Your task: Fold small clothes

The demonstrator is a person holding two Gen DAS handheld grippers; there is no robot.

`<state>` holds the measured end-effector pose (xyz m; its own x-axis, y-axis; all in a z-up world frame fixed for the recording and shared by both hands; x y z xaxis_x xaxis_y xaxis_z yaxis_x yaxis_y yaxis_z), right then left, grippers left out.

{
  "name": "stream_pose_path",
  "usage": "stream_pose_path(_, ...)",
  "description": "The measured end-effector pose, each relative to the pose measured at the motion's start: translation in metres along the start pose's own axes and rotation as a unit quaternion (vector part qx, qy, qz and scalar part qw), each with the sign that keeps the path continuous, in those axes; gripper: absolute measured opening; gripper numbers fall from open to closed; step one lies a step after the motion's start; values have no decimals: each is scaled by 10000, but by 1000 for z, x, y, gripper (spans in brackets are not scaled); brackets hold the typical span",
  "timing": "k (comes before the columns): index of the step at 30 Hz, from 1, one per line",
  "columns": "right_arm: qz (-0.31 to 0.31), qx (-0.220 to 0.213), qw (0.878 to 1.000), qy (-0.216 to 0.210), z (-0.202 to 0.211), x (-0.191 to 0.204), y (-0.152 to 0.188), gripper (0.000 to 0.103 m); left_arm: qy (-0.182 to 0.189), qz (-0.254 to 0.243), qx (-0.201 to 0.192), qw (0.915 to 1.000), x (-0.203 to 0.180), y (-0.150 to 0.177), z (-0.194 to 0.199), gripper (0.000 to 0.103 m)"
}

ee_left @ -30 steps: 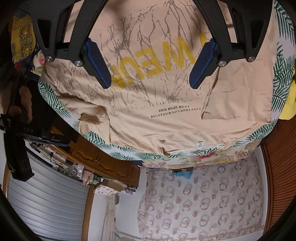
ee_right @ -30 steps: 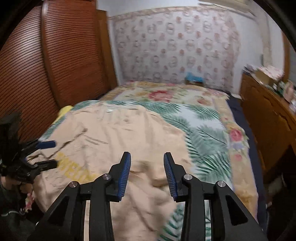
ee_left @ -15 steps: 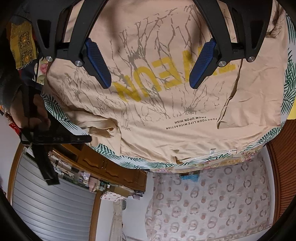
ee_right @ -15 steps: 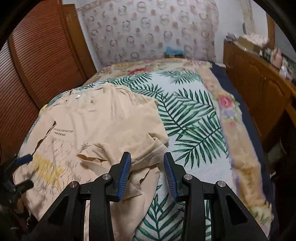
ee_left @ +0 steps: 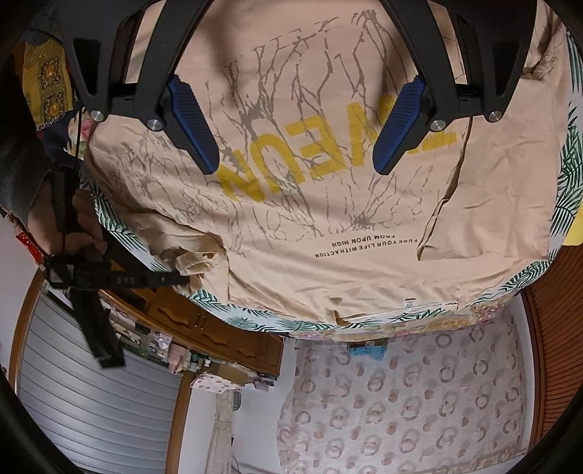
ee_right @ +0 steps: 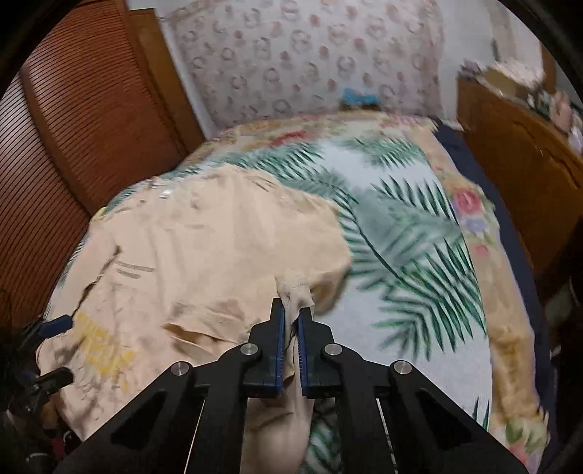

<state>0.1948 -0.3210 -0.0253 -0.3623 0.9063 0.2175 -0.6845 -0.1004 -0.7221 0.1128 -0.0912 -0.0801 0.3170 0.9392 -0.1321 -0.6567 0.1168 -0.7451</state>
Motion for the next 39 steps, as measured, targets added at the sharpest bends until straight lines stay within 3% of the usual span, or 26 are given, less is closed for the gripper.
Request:
stream_pose_path(7, 774, -200, 9965, -259, 6, 59, -26, 6, -50, 59, -33, 10000, 3, 0, 2, 87)
stream_pose_path(11, 983, -275, 9947, 122, 2, 73, -35, 8, -81, 62, -45, 9999, 5, 2, 5, 87)
stream_pose_path(13, 1029, -358, 9934, 369, 3, 72, -35, 29, -89, 83, -43, 9999, 7, 3, 5, 87)
stream_pose_path(15, 925, -398, 9942, 374, 5, 71, -32, 42, -81, 114, -37, 9999, 9, 4, 5, 87)
stream_pose_path(17, 827, -427, 9953, 258, 12, 71, -25, 42, -79, 133, -21, 9999, 11, 5, 4, 87)
stream_pose_path(20, 922, -453, 9937, 455, 25, 69, -10, 42, -67, 148, -17, 9999, 12, 5, 3, 87)
stream_pose_path(29, 978, 80, 9950, 198, 40, 77, 47, 42, -42, 167, -53, 9998, 11, 3, 3, 87)
stream_pose_path(33, 1103, 211, 9922, 538, 32, 71, 60, 42, -47, 131, -44, 9999, 10, 3, 3, 87)
stream_pose_path(36, 821, 264, 9945, 598, 27, 56, 58, 42, -46, 126, -20, 9999, 9, 3, 2, 87)
stream_pose_path(37, 741, 281, 9952, 572, 27, 52, 57, 36, -49, 125, -11, 9999, 9, 3, 1, 87)
stream_pose_path(39, 581, 315, 9974, 282, 24, 45, 59, 3, -45, 120, 9, 9999, 9, 2, -1, 87)
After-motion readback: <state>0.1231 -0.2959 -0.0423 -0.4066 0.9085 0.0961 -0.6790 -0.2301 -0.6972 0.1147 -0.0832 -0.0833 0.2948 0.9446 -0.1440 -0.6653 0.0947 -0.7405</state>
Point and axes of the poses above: each gripper's, at about its wrist camera, not at the fingertips, and z roughly against the way its jaws point, x to its left, y to its underside, the point moved 3 cm from there along -z, roughly the way its jaws point, and after that the axes turned 1 degree about -y, right-handed, at the moved point
